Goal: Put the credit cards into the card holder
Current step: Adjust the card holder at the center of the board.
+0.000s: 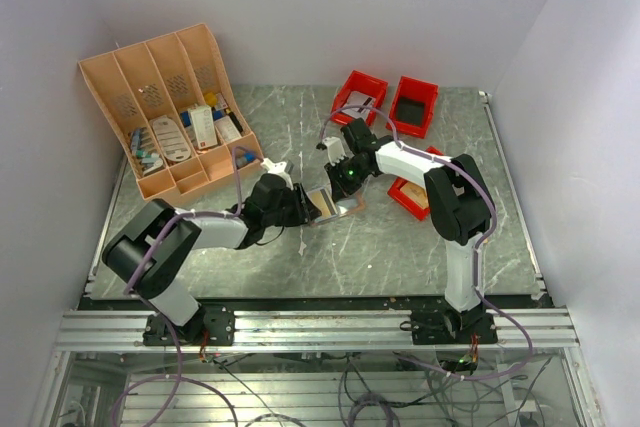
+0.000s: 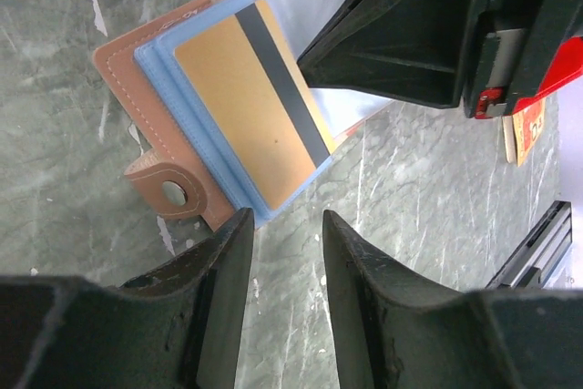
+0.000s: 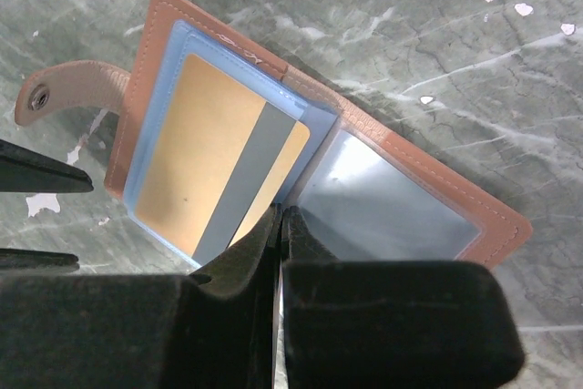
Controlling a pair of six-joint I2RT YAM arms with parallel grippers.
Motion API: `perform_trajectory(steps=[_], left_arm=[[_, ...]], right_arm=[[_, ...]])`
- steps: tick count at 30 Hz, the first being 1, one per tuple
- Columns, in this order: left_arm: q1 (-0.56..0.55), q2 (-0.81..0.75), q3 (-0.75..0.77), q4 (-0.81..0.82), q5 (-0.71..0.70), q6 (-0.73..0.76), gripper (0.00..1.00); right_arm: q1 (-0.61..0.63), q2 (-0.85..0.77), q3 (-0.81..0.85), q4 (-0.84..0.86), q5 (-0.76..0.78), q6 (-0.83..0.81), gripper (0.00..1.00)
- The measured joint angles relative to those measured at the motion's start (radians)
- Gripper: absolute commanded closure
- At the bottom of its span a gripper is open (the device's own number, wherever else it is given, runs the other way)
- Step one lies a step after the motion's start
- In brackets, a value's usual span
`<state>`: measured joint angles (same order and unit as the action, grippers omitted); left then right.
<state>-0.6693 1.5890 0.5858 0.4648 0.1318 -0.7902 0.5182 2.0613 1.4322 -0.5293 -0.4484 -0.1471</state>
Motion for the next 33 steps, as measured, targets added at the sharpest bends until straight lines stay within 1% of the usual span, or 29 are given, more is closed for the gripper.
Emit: perform_trajectory(steps=[7,16,26,33], left_arm=[[0.000,0.061,0.013,-0.018,-0.006,-0.003,0.54],[0.000,0.070,0.029,-0.043,-0.018,-0.003,0.55],[0.000,0.077,0.036,-0.042,-0.018,-0.003,0.55],[0.000,0.095,0.042,-0.021,-0.016,-0.005,0.55]], right_arm=[[0.000,-0.006,0.000,-0.003,0.014,-0.006,1.00],[0.000,-0.064,0.000,-0.007,0.037,-0.019,1.00],[0.003,-0.063,0.000,-0.021,0.038,-0.026,1.00],[0.056,-0.014,0.005,-0.023,0.042,-0.032,1.00]])
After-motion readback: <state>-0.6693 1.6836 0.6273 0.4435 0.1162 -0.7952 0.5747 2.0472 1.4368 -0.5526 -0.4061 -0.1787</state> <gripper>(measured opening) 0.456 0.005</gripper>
